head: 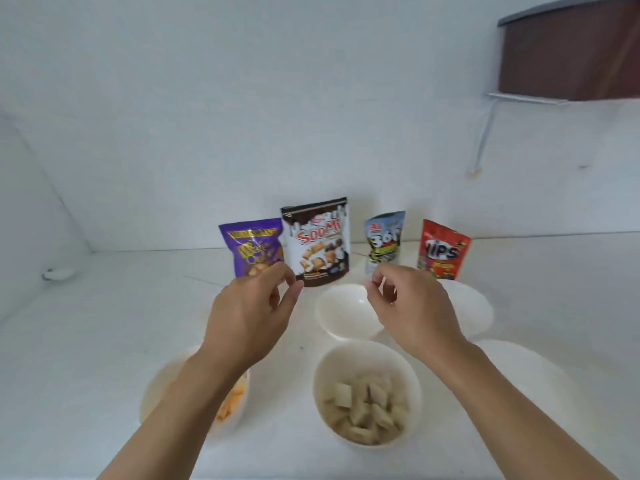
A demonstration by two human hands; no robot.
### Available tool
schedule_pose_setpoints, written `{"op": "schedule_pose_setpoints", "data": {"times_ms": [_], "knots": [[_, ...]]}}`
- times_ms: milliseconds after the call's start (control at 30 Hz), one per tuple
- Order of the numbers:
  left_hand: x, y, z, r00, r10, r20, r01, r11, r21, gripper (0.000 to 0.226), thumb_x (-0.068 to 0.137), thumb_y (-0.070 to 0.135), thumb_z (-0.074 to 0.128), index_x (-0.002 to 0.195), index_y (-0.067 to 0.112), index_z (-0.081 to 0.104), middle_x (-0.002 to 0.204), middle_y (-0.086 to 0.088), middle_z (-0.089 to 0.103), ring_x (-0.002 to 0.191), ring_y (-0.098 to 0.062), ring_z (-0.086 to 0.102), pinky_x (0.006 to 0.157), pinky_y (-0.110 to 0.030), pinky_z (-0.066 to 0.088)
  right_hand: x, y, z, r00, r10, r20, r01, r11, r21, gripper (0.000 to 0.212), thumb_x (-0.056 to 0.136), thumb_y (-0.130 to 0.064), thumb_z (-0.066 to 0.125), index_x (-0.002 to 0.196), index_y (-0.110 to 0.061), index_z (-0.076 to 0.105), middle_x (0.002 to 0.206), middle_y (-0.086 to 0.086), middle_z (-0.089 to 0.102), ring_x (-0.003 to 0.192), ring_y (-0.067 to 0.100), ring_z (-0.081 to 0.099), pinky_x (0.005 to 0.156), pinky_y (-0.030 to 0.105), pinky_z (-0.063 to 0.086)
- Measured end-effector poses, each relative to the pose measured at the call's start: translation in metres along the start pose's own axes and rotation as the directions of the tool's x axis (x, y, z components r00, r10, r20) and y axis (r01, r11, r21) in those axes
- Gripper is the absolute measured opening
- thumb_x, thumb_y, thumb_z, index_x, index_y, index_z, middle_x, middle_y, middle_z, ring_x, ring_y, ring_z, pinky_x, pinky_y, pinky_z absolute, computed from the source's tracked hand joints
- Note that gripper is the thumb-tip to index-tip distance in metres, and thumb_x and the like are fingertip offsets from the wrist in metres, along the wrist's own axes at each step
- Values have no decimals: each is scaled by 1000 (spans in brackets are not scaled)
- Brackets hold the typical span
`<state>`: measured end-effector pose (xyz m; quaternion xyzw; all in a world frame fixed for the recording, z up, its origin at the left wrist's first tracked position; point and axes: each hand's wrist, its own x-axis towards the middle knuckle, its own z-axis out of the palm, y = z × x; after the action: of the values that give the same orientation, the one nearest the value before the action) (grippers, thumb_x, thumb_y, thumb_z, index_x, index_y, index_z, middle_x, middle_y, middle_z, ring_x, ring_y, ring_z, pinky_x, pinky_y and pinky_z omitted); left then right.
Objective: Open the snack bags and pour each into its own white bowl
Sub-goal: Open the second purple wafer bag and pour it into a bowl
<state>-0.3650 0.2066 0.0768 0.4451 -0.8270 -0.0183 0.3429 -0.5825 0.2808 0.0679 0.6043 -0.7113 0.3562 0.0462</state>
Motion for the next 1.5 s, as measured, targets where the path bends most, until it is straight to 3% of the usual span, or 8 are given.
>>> {"op": "schedule_pose_setpoints", "data": {"times_ms": [233,333,533,767,833,933,1133,1500], "knots": [[50,-83,14,999,-42,18,42,999,3,13,95,39,61,98,26,61,74,12,51,68,-14,52,53,-24,37,62,-43,75,995,-75,58,69,992,101,14,92,-30,62,81,-23,58,71,-8,62,63,11,56,57,36,52],[77,-112,33,999,-33,-28,34,999,39,14,95,33,62,105,24,63,89,5,60,83,-23,57,66,-36,50,96,-51,107,984,-154,87,140,979,145,11,94,-30,60,89,-20,61,81,-6,62,66,11,56,60,35,52],[134,-157,65,992,-113,-57,122,972,201,24,92,32,58,113,23,63,108,0,61,98,-29,58,79,-41,44,175,-72,172,942,-295,160,260,943,209,22,98,-28,55,115,-17,63,106,0,64,83,16,61,74,37,53],[166,-196,90,982,-189,30,168,926,337,43,98,29,54,140,22,51,143,2,53,132,-27,46,97,-48,34,222,-82,226,915,-273,297,265,962,69,49,102,-21,46,148,-10,32,149,8,40,118,31,57,89,44,52],[168,-206,97,975,-202,97,153,918,366,39,100,31,51,139,23,51,135,1,57,124,-27,51,96,-47,33,228,-83,238,905,-233,357,233,971,42,48,102,-16,46,147,-8,32,139,11,45,112,33,59,80,40,52],[167,-221,102,987,-153,53,124,928,352,23,98,25,56,120,23,60,108,-1,62,98,-29,59,85,-44,35,232,-87,249,905,-212,368,217,976,27,29,98,-9,51,126,-8,48,119,11,47,95,31,62,71,39,53],[170,-251,94,998,-56,21,49,965,259,12,95,15,56,102,18,65,89,-2,60,76,-30,60,71,-39,38,231,-104,254,935,-183,303,171,983,67,18,92,1,55,107,-9,54,100,5,44,81,22,51,51,19,26],[150,-307,-23,998,53,-34,-47,987,152,24,99,28,46,99,23,69,87,3,61,73,-23,60,76,-41,43,212,-208,256,978,-200,64,185,964,191,18,95,-2,50,97,-13,64,90,4,58,80,24,56,71,40,49]]}}
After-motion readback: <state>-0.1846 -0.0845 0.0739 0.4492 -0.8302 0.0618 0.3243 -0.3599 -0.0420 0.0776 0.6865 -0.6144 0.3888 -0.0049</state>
